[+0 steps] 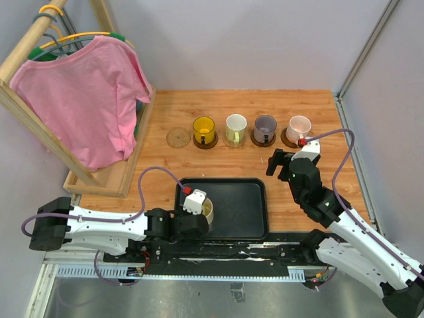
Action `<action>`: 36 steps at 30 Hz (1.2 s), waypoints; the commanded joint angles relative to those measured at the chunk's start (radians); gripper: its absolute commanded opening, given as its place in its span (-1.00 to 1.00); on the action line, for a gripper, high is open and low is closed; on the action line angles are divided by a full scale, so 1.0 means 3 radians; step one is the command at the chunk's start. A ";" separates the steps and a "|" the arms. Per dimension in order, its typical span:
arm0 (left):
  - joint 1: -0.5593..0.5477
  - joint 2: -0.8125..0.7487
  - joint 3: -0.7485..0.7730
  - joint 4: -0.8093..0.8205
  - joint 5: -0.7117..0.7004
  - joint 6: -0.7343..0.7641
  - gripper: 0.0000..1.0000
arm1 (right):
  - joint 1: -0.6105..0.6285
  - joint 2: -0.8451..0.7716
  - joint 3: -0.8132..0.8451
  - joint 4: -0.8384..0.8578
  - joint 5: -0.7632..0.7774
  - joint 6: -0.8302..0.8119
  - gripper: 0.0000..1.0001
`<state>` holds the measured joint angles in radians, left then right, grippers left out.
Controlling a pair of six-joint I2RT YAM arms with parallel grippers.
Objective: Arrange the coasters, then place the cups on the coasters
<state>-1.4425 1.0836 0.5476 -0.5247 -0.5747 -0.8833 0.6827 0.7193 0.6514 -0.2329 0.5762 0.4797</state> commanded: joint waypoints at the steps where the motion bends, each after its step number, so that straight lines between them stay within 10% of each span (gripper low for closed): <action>1: -0.0011 -0.0165 0.0043 0.0032 -0.0321 -0.0012 -0.99 | -0.0036 0.0006 -0.0040 0.0022 -0.0031 0.0058 0.83; 15: 0.0216 -0.0289 0.0424 0.0023 -0.1512 0.0514 -0.99 | -0.0037 -0.0103 -0.0168 0.0066 0.0080 -0.0054 0.83; 24: 0.1670 -0.0733 -0.0018 0.1326 -0.0801 0.1596 -0.99 | -0.0045 -0.0018 -0.0189 0.0143 0.0244 -0.0167 0.78; 36: 0.2872 0.0013 0.0145 0.2467 0.0229 0.2418 -0.99 | -0.0406 0.0144 -0.0136 0.0193 0.0365 -0.0309 0.88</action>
<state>-0.6521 1.0256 0.5396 -0.0185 -0.6163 -0.2596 0.6262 0.7490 0.5964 -0.1982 0.6636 0.4145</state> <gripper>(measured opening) 0.206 0.930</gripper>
